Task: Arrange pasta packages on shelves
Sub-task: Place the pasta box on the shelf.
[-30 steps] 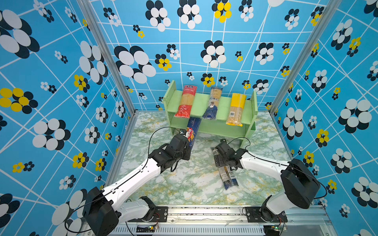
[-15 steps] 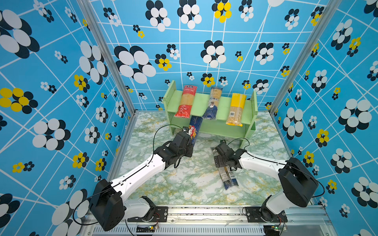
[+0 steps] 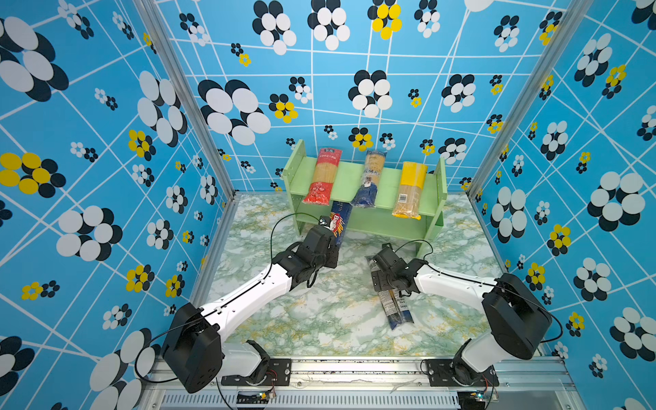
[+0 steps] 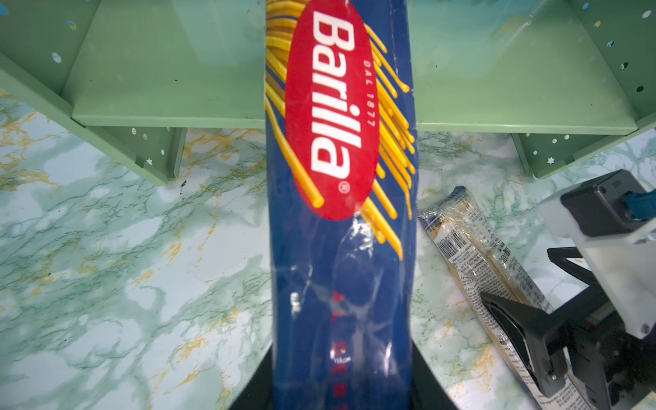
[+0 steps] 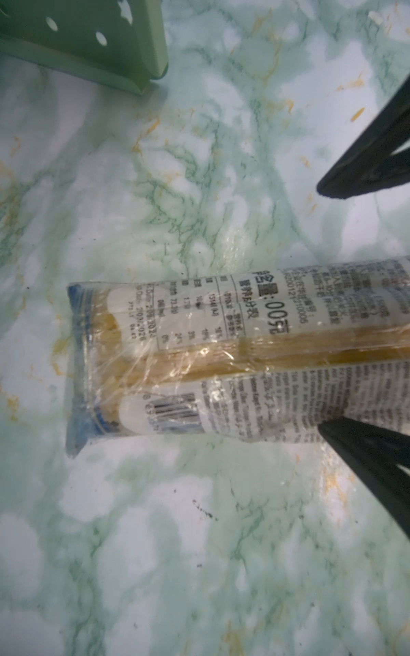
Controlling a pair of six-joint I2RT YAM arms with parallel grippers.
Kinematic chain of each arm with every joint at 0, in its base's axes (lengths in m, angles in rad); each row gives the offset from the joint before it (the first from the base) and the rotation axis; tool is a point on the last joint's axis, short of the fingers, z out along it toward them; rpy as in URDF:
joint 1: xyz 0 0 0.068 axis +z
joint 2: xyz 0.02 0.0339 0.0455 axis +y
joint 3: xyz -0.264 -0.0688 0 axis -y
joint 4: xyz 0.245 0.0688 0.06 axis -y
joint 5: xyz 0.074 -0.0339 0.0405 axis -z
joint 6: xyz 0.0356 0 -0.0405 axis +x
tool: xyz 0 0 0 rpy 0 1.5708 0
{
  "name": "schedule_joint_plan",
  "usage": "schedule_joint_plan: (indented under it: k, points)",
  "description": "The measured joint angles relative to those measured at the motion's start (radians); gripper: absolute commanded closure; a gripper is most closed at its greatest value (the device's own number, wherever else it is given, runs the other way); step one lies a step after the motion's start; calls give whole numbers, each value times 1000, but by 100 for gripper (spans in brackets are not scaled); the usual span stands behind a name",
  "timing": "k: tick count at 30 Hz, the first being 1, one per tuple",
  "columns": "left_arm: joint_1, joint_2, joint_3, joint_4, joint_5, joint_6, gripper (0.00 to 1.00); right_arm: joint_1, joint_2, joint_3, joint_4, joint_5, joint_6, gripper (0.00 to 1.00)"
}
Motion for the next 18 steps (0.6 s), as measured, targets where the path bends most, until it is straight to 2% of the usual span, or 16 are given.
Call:
schedule_joint_plan:
  k: [18]
  points:
    - [5,80,46,44,-25,0,100,0,4,-6,17,0,0,1]
